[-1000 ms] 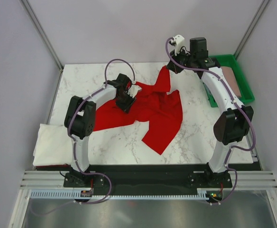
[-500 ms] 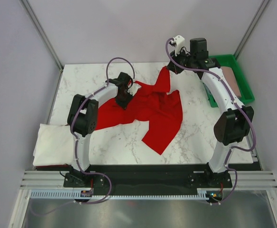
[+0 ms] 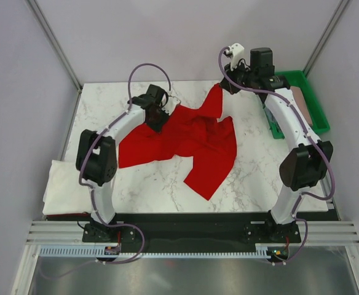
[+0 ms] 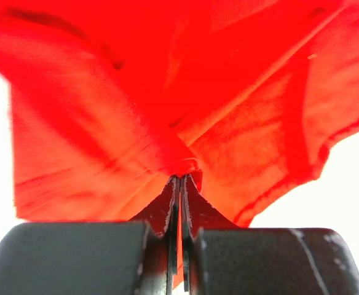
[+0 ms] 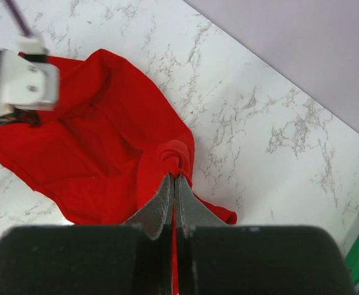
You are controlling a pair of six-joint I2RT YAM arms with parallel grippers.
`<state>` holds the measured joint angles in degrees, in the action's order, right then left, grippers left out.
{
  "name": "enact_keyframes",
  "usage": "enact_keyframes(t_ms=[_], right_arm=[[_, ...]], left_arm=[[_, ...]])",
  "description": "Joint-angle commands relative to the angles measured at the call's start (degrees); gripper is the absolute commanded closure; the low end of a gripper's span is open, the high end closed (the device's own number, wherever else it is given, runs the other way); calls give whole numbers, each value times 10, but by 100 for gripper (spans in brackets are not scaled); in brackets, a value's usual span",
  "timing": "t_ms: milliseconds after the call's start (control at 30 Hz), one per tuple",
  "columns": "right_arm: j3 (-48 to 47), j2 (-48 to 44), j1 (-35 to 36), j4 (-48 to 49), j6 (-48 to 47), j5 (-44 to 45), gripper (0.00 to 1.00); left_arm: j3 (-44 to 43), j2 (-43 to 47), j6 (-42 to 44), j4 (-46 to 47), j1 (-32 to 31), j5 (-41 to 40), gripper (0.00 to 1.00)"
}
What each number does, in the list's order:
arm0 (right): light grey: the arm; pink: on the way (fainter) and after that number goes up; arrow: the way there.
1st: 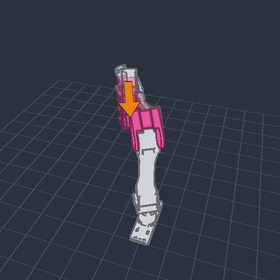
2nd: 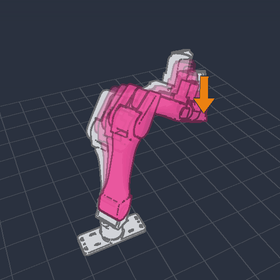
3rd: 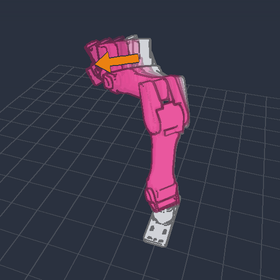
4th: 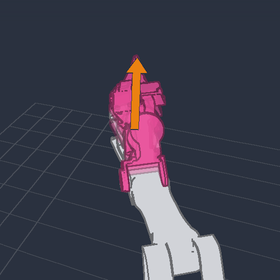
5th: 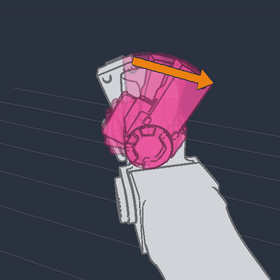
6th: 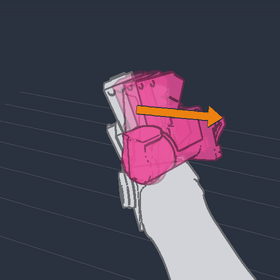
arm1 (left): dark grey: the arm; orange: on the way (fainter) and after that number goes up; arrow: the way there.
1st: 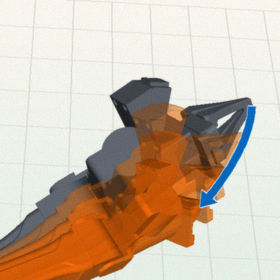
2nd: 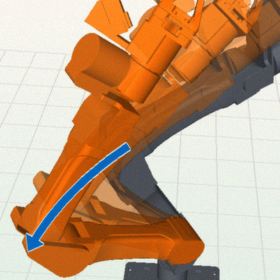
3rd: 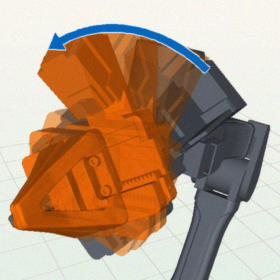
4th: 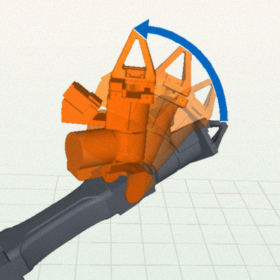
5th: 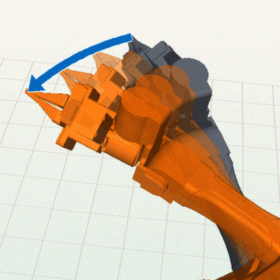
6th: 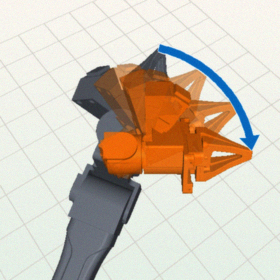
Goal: Fold and stack the t-shirts
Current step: Flatten the tshirt out
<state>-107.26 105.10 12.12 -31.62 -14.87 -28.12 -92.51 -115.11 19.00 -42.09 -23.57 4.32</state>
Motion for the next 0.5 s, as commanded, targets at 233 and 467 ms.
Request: enact_keyframes(t_ms=[233, 467], right_arm=[[-125, -51, -72, 48, 138, 32, 100], [-245, -73, -107, 12, 103, 67, 100]], left_arm=[[-80, 214, 8, -29, 83, 5, 98], [-195, 268, 30, -73, 123, -5, 98]])
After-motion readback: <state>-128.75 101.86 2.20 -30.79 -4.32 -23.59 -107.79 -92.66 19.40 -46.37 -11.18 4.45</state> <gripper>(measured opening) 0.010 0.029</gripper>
